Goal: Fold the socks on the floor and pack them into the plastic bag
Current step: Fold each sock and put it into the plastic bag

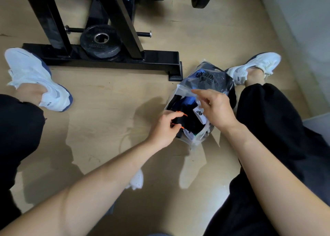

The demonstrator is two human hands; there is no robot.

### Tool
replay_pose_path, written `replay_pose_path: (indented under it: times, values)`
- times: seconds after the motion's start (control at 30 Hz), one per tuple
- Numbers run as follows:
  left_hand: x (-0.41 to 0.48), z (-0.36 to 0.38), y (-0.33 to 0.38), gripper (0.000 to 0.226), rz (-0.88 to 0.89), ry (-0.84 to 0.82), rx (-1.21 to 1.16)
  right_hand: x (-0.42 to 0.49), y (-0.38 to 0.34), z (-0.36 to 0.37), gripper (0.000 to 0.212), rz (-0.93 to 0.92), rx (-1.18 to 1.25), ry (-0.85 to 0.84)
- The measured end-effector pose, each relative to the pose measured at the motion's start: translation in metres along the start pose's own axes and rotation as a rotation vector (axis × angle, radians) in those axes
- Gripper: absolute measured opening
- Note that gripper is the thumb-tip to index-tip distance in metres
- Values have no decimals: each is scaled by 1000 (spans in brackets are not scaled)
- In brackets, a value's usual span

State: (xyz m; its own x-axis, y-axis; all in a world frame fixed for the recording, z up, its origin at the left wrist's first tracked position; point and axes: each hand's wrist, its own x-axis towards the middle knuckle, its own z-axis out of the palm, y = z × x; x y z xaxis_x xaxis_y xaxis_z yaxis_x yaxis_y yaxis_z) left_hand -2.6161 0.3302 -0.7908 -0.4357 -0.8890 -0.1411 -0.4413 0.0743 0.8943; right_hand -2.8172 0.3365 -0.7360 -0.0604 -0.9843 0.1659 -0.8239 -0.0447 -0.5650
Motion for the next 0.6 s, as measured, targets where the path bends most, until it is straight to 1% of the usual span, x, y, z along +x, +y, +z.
replay_pose_path:
  times: [0.1, 0.2, 0.27, 0.33, 0.4, 0.47, 0.53, 0.6]
  values:
    - [26, 22, 1, 40, -52, 19, -25, 4, 4, -5, 47, -26, 32, 14]
    - [48, 38, -8, 43, -62, 101, 55, 7, 6, -5, 43, -49, 53, 51]
    - [57, 45, -9, 45, -45, 119, 87, 11, 5, -6, 42, -38, 38, 59]
    - [64, 50, -7, 47, -16, 120, 139, 13, 3, -7, 43, -28, 38, 67]
    - [70, 51, -10, 50, 6, 75, 193, 15, 2, -8, 42, -21, 60, 73]
    - [73, 50, -18, 54, 35, -1, 310, 14, 1, -8, 40, -20, 66, 64]
    - [69, 48, -25, 57, 72, -67, 505, 12, -1, -8, 36, -26, 61, 37]
    - [61, 47, -27, 55, 169, -63, 673, 11, -3, -7, 34, -33, 67, 20]
